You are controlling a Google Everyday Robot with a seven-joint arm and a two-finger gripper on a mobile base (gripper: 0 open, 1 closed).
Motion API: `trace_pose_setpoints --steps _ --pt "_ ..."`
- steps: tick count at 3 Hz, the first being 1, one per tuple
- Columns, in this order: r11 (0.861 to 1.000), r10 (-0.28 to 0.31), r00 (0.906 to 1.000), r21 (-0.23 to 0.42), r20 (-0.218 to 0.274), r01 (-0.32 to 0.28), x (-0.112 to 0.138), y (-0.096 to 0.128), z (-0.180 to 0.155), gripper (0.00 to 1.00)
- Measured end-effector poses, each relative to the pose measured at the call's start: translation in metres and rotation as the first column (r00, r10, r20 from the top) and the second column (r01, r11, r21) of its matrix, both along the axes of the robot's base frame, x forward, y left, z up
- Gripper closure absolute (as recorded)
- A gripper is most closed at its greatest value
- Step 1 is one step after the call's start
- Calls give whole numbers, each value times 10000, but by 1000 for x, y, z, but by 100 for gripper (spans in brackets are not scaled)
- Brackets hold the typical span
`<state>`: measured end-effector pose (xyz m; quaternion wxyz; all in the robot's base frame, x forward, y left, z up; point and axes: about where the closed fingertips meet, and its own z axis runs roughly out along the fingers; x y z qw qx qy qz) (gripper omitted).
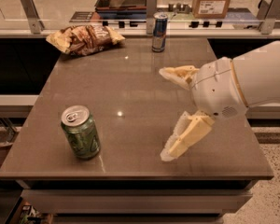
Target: Move green can near brown chip bag
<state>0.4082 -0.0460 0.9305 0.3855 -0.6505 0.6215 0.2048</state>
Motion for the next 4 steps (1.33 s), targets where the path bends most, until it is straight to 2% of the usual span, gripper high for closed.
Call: trace_pose_setpoints --steps 1,2,3,4 --pt "9871 971 9952 1287 -74 -953 3 26 -7 0" --pt "9554 1856 9823 2382 -252 -1744 9 53 -16 0" --pt "9217 2506 9675 3140 -344 -2276 16 80 -25 0" --pt "9214 2489 9680 3156 -308 -2268 15 80 -23 0"
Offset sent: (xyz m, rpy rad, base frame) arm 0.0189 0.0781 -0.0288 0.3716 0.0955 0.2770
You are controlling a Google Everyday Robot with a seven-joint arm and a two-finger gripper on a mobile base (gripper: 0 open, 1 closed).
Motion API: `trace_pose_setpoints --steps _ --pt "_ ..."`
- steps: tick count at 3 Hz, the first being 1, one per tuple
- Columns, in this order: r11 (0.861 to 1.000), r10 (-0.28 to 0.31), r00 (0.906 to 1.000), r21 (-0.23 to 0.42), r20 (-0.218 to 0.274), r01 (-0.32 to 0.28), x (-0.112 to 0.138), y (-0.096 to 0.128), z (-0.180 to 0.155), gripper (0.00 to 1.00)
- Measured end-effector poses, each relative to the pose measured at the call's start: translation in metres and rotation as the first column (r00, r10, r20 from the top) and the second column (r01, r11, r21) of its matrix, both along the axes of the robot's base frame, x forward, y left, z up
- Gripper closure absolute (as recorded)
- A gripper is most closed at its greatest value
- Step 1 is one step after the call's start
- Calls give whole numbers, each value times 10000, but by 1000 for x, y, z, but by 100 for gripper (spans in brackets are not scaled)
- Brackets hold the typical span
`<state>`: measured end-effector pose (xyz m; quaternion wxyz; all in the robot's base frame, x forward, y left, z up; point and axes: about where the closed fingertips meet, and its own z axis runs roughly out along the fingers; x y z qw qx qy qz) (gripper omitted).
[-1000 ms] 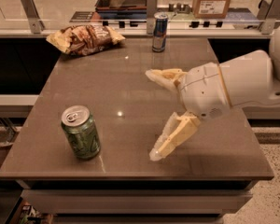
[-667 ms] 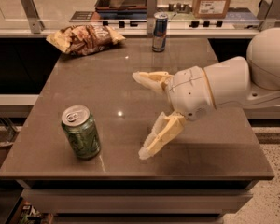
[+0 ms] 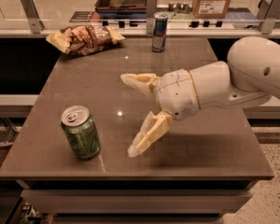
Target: Move green can near brown chip bag
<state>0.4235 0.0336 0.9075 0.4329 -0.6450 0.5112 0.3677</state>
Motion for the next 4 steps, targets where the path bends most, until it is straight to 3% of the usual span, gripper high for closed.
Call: trace_pose_setpoints --steps 2,4 --pt "9946 -103 9992 1032 -378 142 2 23 -11 0" --pt "9895 -207 9936 1402 -1108 363 -2 50 -13 0"
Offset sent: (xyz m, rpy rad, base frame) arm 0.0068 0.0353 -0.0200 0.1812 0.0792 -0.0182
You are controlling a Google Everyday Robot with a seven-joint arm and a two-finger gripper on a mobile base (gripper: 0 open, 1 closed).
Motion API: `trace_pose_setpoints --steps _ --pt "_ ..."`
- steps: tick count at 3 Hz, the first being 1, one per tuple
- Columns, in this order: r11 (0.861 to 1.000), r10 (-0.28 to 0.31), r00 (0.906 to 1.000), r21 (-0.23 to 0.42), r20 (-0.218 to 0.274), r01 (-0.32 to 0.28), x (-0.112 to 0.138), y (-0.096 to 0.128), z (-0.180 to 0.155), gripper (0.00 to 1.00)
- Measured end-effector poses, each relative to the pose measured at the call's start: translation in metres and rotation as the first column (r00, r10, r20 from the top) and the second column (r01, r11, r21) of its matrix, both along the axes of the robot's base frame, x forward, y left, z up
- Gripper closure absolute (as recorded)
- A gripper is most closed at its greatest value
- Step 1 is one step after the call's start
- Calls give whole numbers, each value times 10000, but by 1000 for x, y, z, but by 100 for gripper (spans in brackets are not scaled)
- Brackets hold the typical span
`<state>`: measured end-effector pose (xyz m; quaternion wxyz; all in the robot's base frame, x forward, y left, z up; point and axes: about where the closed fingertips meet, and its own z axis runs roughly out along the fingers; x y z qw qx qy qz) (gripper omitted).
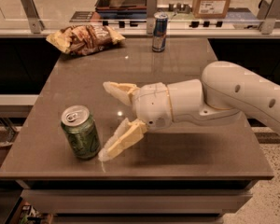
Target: Move green can near brown chip bag
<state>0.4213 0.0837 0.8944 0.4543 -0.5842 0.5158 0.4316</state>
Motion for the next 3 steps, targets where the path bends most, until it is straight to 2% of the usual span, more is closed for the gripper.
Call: trace_pose_setpoints --steps 1,3 --pt "10000 -70 9996 54 -289 72 -2 10 -3 0" --pt "9980 158 9987 622 -495 -127 -6 35 -10 0"
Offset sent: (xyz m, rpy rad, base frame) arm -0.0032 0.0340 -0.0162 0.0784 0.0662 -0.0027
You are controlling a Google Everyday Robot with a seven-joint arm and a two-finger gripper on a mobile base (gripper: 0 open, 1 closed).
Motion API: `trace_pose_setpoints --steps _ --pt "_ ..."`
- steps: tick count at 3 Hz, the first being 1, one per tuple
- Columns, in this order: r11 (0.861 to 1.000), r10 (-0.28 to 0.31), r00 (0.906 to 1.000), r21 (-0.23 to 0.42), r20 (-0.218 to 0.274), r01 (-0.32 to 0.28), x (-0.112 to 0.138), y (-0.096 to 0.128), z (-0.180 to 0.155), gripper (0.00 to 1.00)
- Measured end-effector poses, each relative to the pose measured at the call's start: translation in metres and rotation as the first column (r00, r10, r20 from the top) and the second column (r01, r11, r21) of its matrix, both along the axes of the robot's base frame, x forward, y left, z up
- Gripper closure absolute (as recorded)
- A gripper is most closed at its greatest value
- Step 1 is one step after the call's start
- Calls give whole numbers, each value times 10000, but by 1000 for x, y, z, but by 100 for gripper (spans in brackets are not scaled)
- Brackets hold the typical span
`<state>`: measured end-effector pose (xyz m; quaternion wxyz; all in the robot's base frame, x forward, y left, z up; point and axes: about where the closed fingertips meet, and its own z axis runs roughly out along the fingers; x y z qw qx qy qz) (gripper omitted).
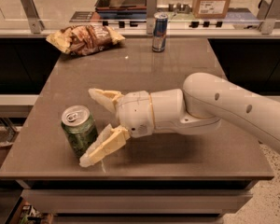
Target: Move green can near brown chip bag
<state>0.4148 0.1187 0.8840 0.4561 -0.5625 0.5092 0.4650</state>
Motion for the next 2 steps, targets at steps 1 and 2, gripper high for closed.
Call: trace_pose_setpoints --steps 1,2 --pt "10000 39 10000 -7 23 -39 -1 2 1 16" --pt "10000 82 10000 -16 47 -82 -3 4 2 41"
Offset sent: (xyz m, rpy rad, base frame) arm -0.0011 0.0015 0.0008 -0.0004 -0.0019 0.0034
